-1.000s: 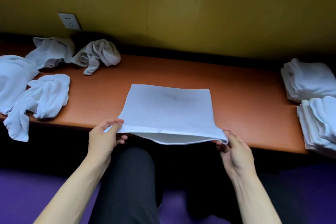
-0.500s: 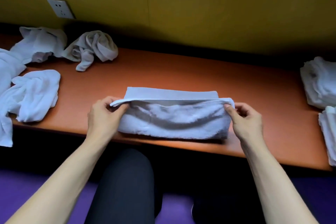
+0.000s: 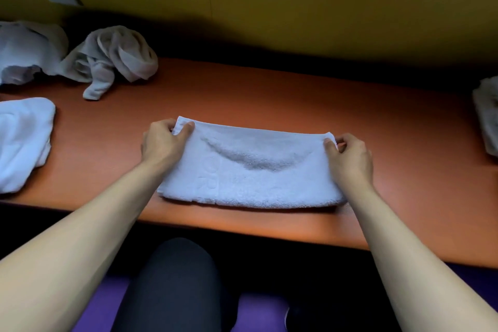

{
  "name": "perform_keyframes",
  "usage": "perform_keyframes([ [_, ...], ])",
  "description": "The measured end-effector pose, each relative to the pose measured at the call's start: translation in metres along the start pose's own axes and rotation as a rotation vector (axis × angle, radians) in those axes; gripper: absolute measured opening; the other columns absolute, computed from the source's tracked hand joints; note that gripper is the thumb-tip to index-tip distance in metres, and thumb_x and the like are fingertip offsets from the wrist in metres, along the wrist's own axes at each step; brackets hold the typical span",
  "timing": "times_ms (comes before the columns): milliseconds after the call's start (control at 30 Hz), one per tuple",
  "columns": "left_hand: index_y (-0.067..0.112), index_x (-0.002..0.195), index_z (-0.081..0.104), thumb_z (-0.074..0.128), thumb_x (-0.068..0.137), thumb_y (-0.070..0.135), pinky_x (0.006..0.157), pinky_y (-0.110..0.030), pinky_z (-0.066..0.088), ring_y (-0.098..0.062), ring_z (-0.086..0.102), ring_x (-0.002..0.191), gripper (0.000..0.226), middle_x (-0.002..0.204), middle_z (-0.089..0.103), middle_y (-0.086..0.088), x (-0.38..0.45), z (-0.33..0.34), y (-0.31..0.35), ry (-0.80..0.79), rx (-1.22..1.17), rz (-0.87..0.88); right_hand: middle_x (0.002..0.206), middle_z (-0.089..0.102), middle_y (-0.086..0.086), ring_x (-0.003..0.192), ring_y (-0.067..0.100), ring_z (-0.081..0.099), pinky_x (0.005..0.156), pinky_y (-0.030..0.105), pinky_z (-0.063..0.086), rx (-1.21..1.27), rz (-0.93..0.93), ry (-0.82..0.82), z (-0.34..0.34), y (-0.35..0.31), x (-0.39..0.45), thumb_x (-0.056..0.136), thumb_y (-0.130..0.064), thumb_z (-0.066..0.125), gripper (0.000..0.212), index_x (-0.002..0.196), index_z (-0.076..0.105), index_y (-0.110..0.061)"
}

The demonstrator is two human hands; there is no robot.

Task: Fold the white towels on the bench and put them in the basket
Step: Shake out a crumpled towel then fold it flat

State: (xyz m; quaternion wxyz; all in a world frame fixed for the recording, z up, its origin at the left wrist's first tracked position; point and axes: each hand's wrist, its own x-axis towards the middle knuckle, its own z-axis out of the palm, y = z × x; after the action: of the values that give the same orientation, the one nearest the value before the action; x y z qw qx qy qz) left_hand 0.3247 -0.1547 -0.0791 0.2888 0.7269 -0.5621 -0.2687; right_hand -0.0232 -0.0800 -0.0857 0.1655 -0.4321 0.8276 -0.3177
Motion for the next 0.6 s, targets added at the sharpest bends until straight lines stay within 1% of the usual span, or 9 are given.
perform_keyframes([
  [67,0.011,0.081,0.064,0.059,0.094,0.049,0.059,-0.034,0.037,-0.030,0.055,0.070,0.040,0.070,0.060,-0.010,0.000,0.001,-0.006,0.004,0.019,-0.006,0.089,0.069,0.006,0.086,0.035,0.060,0.069,0.038,0.043,-0.092,-0.029,0.028,0.002,0.004,-0.004,0.099,-0.038,0.056,0.024,0.096,0.062,-0.016],
  [133,0.008,0.073,0.052,0.057,0.096,0.047,0.055,-0.036,0.030,-0.029,0.043,0.062,0.045,0.063,0.045,-0.008,0.000,0.000,-0.009,0.015,0.050,0.004,0.092,0.069,0.010,0.084,0.037,0.057,0.067,0.039,0.040,-0.176,-0.032,0.047,0.003,0.007,-0.008,0.101,-0.038,0.051,0.023,0.098,0.057,-0.016],
  [200,0.012,0.067,0.039,0.055,0.098,0.045,0.054,-0.038,0.025,-0.030,0.037,0.061,0.048,0.060,0.037,-0.004,0.002,0.000,-0.010,0.025,0.103,0.018,0.095,0.068,0.013,0.079,0.035,0.050,0.067,0.039,0.038,-0.223,-0.026,0.045,0.003,0.007,-0.012,0.102,-0.037,0.047,0.021,0.099,0.054,-0.017],
  [267,0.013,0.071,0.044,0.054,0.098,0.043,0.057,-0.040,0.027,-0.034,0.044,0.067,0.043,0.063,0.045,-0.007,0.004,0.000,-0.010,0.061,0.124,0.026,0.098,0.068,0.014,0.080,0.034,0.050,0.068,0.039,0.036,-0.229,-0.004,0.040,0.002,0.003,-0.016,0.102,-0.037,0.047,0.020,0.098,0.052,-0.017],
  [333,0.013,0.091,0.054,0.055,0.099,0.040,0.067,-0.040,0.034,-0.035,0.053,0.085,0.028,0.087,0.060,-0.011,0.002,0.001,-0.010,0.114,0.122,0.035,0.102,0.067,0.015,0.087,0.037,0.055,0.070,0.038,0.036,-0.217,0.060,0.021,-0.003,0.000,-0.021,0.100,-0.039,0.048,0.023,0.098,0.053,-0.017],
  [400,0.014,0.112,0.056,0.058,0.098,0.037,0.082,-0.044,0.037,-0.039,0.052,0.100,0.027,0.111,0.059,-0.015,-0.010,-0.001,-0.011,0.166,0.249,0.145,0.097,0.065,0.016,0.085,0.037,0.051,0.072,0.039,0.036,-0.267,0.120,-0.037,-0.013,-0.003,-0.032,0.099,-0.047,0.045,0.034,0.097,0.055,-0.014],
  [500,0.017,0.121,0.062,0.058,0.096,0.034,0.087,-0.048,0.039,-0.040,0.052,0.102,0.031,0.122,0.057,-0.013,-0.042,-0.005,-0.015,0.184,0.402,0.426,0.087,0.055,0.013,0.081,0.034,0.045,0.073,0.040,0.037,-0.389,0.129,-0.106,-0.024,-0.001,-0.060,0.099,-0.057,0.041,0.049,0.097,0.056,-0.010],
  [567,0.023,0.124,0.065,0.052,0.095,0.041,0.091,-0.047,0.038,-0.038,0.051,0.112,0.036,0.133,0.056,-0.010,-0.067,-0.007,-0.029,0.118,0.450,0.522,0.091,0.054,0.010,0.085,0.033,0.048,0.074,0.039,0.039,-0.351,0.134,-0.144,-0.026,0.002,-0.076,0.097,-0.058,0.046,0.049,0.102,0.054,-0.011],
  [600,0.026,0.127,0.064,0.048,0.095,0.046,0.095,-0.047,0.037,-0.037,0.049,0.120,0.041,0.140,0.053,-0.009,-0.077,-0.007,-0.039,0.057,0.489,0.527,0.093,0.056,0.008,0.087,0.032,0.051,0.074,0.038,0.040,-0.285,0.175,-0.176,-0.027,0.003,-0.080,0.094,-0.058,0.051,0.048,0.105,0.053,-0.012],
])
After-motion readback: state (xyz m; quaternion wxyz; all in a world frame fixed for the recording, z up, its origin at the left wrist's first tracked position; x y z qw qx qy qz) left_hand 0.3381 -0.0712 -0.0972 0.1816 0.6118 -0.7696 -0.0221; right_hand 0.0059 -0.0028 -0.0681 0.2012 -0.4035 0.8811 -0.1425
